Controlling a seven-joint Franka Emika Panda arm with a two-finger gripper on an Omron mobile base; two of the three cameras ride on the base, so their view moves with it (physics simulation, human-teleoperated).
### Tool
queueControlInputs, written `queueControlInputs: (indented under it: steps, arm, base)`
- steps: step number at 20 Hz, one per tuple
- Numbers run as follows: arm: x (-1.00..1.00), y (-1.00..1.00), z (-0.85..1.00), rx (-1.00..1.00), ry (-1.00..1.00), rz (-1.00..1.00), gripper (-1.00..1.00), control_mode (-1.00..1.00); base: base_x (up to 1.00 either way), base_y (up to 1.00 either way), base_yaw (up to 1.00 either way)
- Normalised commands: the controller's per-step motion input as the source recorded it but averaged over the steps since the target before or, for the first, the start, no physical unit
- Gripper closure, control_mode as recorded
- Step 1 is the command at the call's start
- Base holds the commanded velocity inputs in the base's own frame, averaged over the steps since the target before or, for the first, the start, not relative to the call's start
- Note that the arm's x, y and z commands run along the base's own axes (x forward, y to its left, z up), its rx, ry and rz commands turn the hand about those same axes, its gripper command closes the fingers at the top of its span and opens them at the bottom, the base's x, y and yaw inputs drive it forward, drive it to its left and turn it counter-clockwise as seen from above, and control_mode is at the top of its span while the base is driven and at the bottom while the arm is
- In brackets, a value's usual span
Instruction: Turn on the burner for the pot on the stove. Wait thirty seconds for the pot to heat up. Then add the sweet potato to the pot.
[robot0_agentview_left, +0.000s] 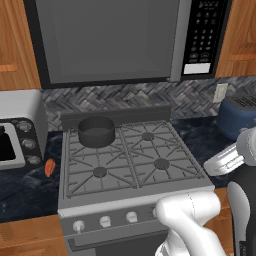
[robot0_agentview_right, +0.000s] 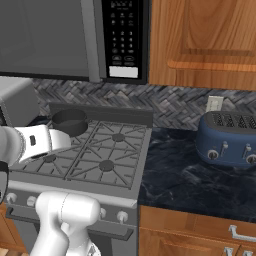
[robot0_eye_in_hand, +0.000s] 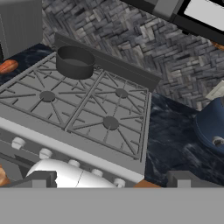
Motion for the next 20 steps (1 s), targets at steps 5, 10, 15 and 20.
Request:
queueControlInputs:
  steps: [5, 10, 15, 20]
  arm:
    - [0.0, 0.0, 0.0, 0.0, 0.0, 0.0, -1.0, -1.0]
    - [0.0, 0.0, 0.0, 0.0, 0.0, 0.0, -1.0, -1.0]
    - [0.0, 0.0, 0.0, 0.0, 0.0, 0.0, -1.0, -1.0]
    - [0.0, 0.0, 0.0, 0.0, 0.0, 0.0, -1.0, -1.0]
  base:
    - [0.0, 0.0, 0.0]
    - [0.0, 0.0, 0.0]
    - [0.0, 0.0, 0.0]
    - [0.0, 0.0, 0.0]
